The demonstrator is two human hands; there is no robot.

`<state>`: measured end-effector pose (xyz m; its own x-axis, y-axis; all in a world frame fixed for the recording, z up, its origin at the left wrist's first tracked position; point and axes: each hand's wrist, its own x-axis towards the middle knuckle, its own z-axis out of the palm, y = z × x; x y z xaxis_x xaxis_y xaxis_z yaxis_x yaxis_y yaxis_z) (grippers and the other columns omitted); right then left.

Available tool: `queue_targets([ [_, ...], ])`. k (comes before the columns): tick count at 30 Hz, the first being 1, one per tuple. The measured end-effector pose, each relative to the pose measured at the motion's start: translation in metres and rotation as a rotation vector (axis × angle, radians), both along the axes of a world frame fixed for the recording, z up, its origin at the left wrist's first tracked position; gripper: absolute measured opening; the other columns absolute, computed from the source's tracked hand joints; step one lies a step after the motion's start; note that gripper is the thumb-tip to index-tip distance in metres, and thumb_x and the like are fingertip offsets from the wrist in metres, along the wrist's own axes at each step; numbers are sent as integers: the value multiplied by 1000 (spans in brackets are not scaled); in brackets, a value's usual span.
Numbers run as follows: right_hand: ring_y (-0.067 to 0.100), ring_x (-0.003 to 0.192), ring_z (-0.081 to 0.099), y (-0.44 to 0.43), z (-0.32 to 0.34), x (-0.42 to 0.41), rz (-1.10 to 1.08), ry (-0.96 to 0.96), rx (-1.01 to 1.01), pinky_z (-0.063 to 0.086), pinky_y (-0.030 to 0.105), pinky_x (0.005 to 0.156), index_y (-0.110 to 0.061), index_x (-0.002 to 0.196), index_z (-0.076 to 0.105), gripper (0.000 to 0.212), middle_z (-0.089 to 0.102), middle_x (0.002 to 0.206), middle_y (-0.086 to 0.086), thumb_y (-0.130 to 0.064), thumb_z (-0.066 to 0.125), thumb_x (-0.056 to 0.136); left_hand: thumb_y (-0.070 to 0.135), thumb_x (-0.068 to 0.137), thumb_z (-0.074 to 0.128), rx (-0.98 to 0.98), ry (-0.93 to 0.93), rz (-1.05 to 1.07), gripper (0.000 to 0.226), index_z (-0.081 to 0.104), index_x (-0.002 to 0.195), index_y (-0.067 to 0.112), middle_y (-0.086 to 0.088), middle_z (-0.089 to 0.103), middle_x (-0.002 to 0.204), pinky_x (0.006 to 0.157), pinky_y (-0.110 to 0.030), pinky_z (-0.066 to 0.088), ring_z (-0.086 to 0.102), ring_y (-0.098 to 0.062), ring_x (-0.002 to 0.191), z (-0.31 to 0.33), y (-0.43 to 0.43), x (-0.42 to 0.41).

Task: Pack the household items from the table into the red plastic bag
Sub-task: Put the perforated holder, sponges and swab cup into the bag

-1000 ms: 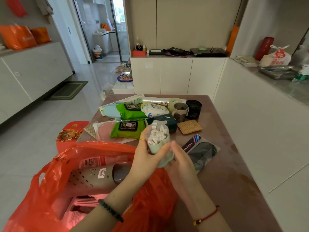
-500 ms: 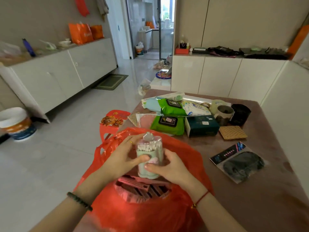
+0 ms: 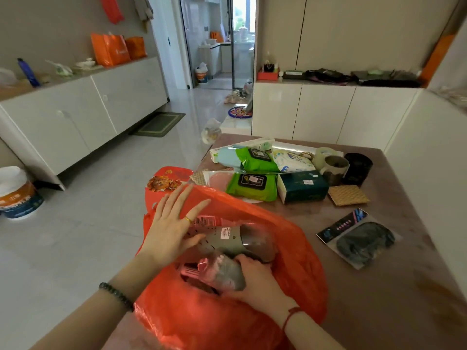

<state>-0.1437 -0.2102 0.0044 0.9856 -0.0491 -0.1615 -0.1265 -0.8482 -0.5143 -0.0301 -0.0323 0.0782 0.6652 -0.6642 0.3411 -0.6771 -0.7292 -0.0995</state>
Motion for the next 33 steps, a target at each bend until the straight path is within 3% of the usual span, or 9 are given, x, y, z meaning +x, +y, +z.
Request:
queue_targets([
  [4,21,126,37,-5,-12,-10,24,-24,-107,31,32,104,-16,139,31,73,39,137,5,-37,66,78,64,70,41,12,-39,106,80,32,139,25,-17,50,136,107,-49,13,37,-39,129,5,-8,11],
  [7,18,110,58,-8,-13,-19,39,-205,-289,48,28,92,-8,132,43,98,57,121,4,-61,74,56,63,68,60,96,20,131,87,40,139,16,-14,66,117,109,-57,22,57,-38,116,4,-18,20],
  [10,24,131,38,-17,-8,-26,68,-145,-202,29,38,112,-11,144,26,95,39,142,8,-71,45,73,50,80,61,80,224,173,68,42,137,18,-12,63,123,109,-45,30,56,-31,118,5,-32,21],
  [13,25,120,53,-43,-1,-32,-198,-385,-243,46,47,99,-22,128,47,60,54,131,6,-48,62,76,33,91,53,-23,367,173,34,56,119,14,-11,67,113,86,-35,45,61,-29,105,7,-44,23],
  [15,36,132,39,-69,5,-35,-453,-255,-295,32,51,105,-22,142,29,86,36,146,15,-39,71,69,26,94,49,-66,434,162,25,64,103,8,-10,69,99,73,-33,43,62,-27,93,9,-54,25],
  [17,36,138,28,-94,-2,-38,-559,-90,-99,28,47,109,-25,148,1,91,19,153,14,-29,63,81,23,96,46,-133,550,184,27,64,84,6,-6,62,73,57,-30,34,57,-22,72,11,-67,26],
  [22,29,83,63,-134,9,-33,-952,-47,779,55,42,80,-5,100,65,23,67,92,16,-1,46,87,18,98,41,-366,802,280,31,61,79,4,-9,54,68,54,-28,34,50,-22,64,21,-100,36],
  [26,15,47,44,-178,49,-25,-1252,-105,1384,40,24,46,-10,65,50,25,49,52,4,0,44,87,21,98,39,-664,1134,286,34,54,69,10,-6,52,56,40,-21,38,48,-15,38,31,-128,35],
  [33,8,38,40,-188,134,-18,-889,-394,1478,32,23,53,-21,54,47,26,43,42,-8,-14,56,78,15,99,35,-1178,1375,212,43,35,56,15,7,33,26,25,-5,19,25,-2,18,75,-138,67],
])
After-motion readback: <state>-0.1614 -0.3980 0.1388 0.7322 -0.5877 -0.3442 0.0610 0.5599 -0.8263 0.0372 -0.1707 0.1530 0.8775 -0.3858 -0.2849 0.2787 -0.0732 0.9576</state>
